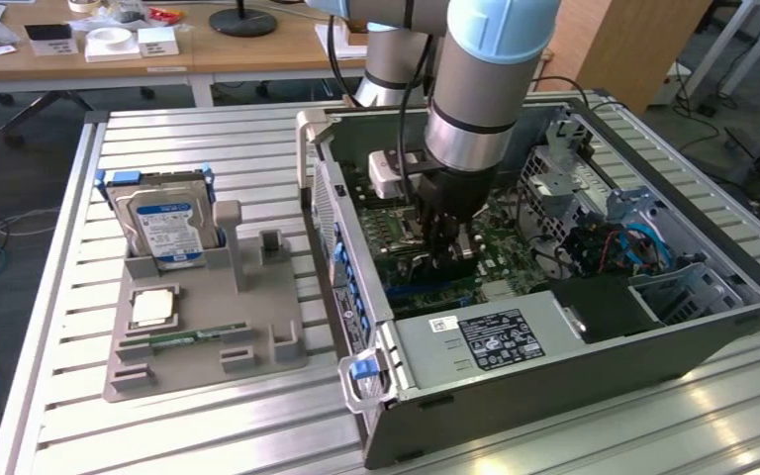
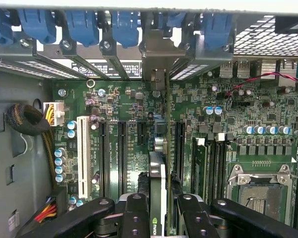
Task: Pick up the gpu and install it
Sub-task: 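Insert the gpu into the slot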
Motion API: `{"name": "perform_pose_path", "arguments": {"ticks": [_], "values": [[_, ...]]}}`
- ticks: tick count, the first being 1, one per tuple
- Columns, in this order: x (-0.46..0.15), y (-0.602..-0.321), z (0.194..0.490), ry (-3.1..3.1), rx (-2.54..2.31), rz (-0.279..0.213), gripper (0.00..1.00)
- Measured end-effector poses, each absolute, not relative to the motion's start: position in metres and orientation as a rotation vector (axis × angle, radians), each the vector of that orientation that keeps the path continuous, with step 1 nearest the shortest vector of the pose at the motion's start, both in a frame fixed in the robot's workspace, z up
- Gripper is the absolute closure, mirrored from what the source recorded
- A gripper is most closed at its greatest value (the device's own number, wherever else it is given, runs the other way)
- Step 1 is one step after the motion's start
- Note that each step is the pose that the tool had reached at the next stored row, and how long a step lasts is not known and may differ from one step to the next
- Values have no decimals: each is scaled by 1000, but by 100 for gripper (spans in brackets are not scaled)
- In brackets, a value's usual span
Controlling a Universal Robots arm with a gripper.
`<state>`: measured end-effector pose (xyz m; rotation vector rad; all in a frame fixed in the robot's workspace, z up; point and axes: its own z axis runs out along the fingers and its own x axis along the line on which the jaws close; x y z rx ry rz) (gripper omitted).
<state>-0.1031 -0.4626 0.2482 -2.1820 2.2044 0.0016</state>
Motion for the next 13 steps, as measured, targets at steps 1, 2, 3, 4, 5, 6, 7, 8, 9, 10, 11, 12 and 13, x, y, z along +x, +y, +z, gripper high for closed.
{"name": "perform_pose_path", "arguments": {"ticks": [1, 2, 3, 4, 5, 6, 7, 8, 9, 10, 11, 12, 13], "values": [[-103, -463, 248, 2204, -2182, 2, 73], [-103, -463, 247, 2204, -2182, 2, 73], [-103, -463, 247, 2204, -2182, 2, 73], [-103, -463, 247, 2204, -2182, 2, 73], [-103, -463, 247, 2205, -2182, 2, 73], [-103, -463, 247, 2205, -2182, 2, 73], [-103, -463, 246, 2204, -2182, 2, 73], [-103, -463, 246, 2204, -2182, 1, 73], [-103, -463, 246, 2205, -2182, 1, 73], [-103, -463, 246, 2205, -2182, 1, 73], [-103, -463, 246, 2205, -2182, 1, 73], [-103, -463, 245, 2205, -2182, 2, 73], [-103, -463, 245, 2205, -2182, 2, 73]]}}
